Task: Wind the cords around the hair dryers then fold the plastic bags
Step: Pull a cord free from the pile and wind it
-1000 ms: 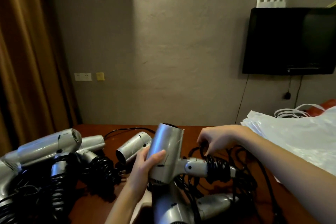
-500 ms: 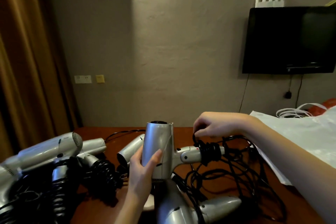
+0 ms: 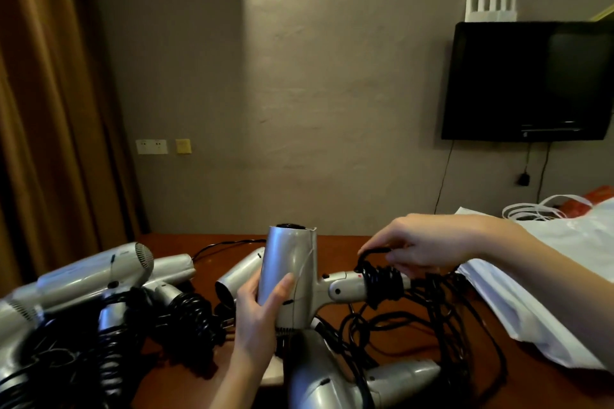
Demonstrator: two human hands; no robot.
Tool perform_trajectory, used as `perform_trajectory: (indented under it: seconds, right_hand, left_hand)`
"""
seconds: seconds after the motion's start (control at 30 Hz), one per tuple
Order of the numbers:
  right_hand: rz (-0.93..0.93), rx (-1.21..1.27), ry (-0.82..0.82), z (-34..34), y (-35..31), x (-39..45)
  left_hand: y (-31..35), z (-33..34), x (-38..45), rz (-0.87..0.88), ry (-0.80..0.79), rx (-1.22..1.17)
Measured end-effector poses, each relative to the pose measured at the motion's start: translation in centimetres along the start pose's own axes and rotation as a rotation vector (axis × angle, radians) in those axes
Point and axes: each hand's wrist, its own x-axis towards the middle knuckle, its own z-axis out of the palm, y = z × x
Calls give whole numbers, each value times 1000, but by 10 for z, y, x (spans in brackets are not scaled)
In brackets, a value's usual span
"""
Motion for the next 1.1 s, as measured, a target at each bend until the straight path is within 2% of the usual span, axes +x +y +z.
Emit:
perform_trajectory:
  seconds: [0.13, 0.23, 0.33, 0.5, 0.67, 0.8, 0.9, 1.0, 1.1]
  right_hand:
    - [-3, -139, 272, 6, -11, -1]
    - [-14, -212, 351, 16, -22, -1]
    - [-42, -109, 323, 28, -23, -2]
    - [-147, 495, 263, 56, -18, 0]
    - [-215, 710, 343, 77, -16, 11]
    - [-170, 821, 341, 90, -16, 27]
    - [5, 878, 253, 96, -16, 32]
    - [116, 755, 189, 96, -2, 36]
    - [138, 684, 162, 81, 13, 36]
  left_hand:
    - [5, -1, 1, 32, 45, -42]
    - [6, -2, 2, 63, 58, 6]
    - [4, 0, 1, 49, 87, 1]
    - [2, 0, 1, -41, 229, -140]
    - [2, 1, 3, -151, 307, -280]
    - [3, -1, 6, -171, 277, -374]
    - [2, -4, 8, -234, 212, -467]
    - [0, -6, 9, -262, 147, -503]
    - [3, -6, 7, -259, 45, -506]
